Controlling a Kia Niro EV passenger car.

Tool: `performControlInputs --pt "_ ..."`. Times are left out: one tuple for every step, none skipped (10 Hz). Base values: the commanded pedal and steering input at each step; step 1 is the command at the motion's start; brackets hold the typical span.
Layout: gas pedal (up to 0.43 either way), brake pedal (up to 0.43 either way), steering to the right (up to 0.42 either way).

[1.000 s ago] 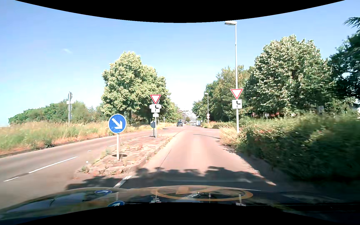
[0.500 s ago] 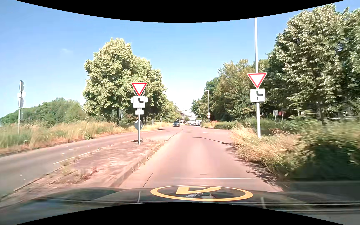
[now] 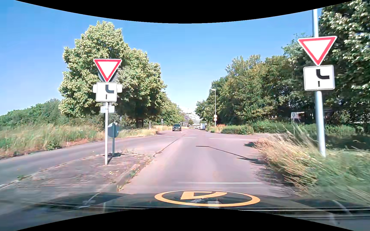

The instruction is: Follow the waypoints while adhering to traffic rules and regulations

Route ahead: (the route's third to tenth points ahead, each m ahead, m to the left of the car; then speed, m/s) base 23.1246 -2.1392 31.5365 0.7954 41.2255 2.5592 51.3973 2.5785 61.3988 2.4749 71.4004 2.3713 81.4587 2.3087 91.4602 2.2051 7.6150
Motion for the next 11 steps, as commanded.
performControlInputs --pt "0.000 0.000 0.015" --pt "0.000 0.000 0.019" --pt "0.000 0.000 0.025" --pt "0.000 0.000 0.029" --pt "0.000 0.000 0.029" --pt "0.000 0.000 0.029" --pt "0.000 0.000 0.029" --pt "0.000 0.000 0.029" --pt "0.000 0.000 0.029" --pt "0.000 0.000 0.029" --pt "0.020 0.000 0.026"
